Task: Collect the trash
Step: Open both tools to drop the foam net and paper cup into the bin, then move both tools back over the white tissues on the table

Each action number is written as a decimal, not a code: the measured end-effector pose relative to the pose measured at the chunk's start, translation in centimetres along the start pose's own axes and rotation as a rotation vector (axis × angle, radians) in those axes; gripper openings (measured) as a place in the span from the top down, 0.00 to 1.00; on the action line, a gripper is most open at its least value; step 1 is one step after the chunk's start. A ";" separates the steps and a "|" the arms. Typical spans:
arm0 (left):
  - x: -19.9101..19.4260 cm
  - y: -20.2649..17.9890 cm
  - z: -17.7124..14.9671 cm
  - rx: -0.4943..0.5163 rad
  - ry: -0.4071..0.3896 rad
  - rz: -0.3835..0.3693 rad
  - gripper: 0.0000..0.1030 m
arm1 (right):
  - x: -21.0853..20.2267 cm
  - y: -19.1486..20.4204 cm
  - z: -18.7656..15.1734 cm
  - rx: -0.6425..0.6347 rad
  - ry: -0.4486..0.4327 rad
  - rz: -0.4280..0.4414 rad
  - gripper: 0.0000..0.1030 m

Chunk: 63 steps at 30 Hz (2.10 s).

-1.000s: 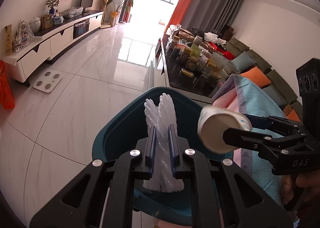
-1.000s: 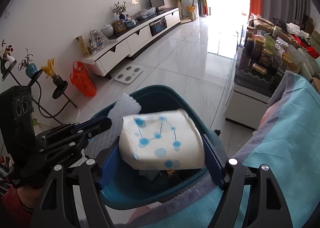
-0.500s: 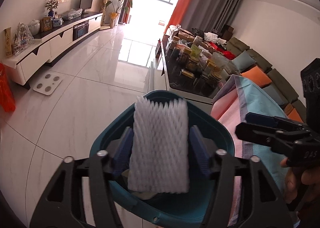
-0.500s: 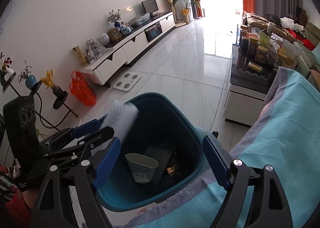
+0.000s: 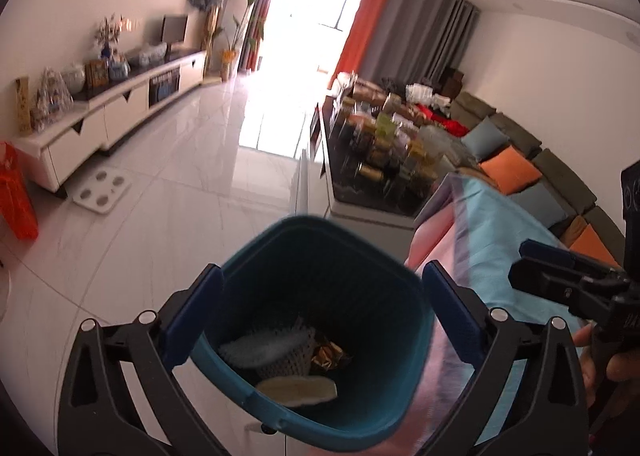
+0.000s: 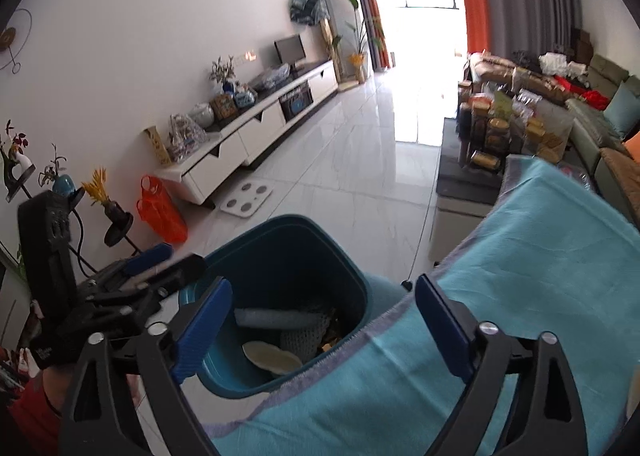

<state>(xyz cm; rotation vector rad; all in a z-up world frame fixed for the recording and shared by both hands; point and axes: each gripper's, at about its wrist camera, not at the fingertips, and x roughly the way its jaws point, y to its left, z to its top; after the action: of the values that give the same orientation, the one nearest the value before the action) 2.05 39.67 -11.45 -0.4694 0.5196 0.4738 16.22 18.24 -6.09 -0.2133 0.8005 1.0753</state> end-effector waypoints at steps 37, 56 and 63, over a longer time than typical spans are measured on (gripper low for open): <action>-18.4 -28.2 -7.4 0.437 -0.291 -0.385 0.05 | -27.3 -5.8 -18.4 0.144 -0.487 -0.507 0.07; -16.9 -33.4 -12.3 0.559 -0.190 -0.554 0.05 | -31.4 -7.1 -24.1 0.281 -0.528 -0.688 0.07; -16.1 -33.8 -12.2 0.561 -0.169 -0.560 0.05 | -31.8 -7.5 -24.3 0.299 -0.525 -0.701 0.07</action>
<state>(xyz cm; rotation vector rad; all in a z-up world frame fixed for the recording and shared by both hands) 3.40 1.57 -1.64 -0.0203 0.3163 -0.1753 3.58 -20.36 -3.36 0.0499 0.3485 0.3100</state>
